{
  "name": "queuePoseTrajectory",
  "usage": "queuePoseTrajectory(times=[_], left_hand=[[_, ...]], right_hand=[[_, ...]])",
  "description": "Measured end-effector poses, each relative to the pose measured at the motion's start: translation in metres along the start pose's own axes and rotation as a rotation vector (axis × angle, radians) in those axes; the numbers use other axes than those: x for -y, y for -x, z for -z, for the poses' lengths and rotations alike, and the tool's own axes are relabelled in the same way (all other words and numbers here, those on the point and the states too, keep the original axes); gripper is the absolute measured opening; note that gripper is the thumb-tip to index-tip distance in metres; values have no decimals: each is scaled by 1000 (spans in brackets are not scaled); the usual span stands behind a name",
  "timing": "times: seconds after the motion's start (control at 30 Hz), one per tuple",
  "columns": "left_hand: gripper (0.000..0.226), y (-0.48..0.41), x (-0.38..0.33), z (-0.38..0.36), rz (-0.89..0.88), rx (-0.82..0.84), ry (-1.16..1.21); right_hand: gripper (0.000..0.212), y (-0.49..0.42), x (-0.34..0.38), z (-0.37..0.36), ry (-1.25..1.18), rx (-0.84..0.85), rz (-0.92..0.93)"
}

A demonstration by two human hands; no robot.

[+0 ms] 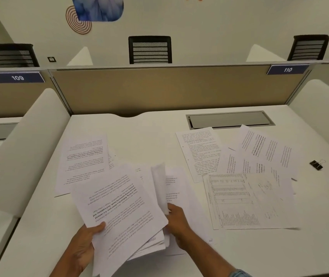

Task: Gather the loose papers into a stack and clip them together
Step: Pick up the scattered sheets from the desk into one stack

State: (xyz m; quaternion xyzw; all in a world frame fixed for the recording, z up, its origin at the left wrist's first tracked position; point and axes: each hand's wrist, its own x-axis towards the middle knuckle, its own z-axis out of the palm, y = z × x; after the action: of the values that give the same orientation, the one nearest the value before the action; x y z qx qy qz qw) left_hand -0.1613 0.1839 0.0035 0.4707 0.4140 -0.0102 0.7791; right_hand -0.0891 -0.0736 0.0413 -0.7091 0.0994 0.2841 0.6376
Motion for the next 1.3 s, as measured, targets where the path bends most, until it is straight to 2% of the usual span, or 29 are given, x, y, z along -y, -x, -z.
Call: queuePoseTrajectory(times=[0.07,0.23,0.37,0.43,0.53,0.6,0.73,0.9,0.97,1.1,1.3], left_hand=[[50,1,-2,1,2,25,3],[53,7,3,-7,-21,73,-52],[49,5,9,-23,-77,46,-123],[50,4,10,-27,-103,44,-136],[48,6,9,-32,-114,39,-138],[51,2,15,-33,-113,20,-166],[59,-28,43,-21,-99,-58,-254],[56,-18,40,-30,-31,-82,-268],[53,-17,38,-31,-30,-91,-298],[49,-15,37,-33,-13,-98,-315],[40,5,22,-35,84,-17,-159]], right_hand=[[30,0,7,12,-36,46,-13],[26,1,16,30,-43,161,-29],[21,0,18,30,-20,173,-19],[18,-2,14,35,44,8,11],[20,-11,1,55,279,-465,119],[36,-19,-8,70,366,-562,110],[63,-27,-12,81,503,-445,-88],[73,-26,-11,75,528,-356,-120],[69,-25,-10,73,502,-322,-125],[39,-27,-9,68,420,-233,-124],[40,-28,-17,76,151,-91,-107]])
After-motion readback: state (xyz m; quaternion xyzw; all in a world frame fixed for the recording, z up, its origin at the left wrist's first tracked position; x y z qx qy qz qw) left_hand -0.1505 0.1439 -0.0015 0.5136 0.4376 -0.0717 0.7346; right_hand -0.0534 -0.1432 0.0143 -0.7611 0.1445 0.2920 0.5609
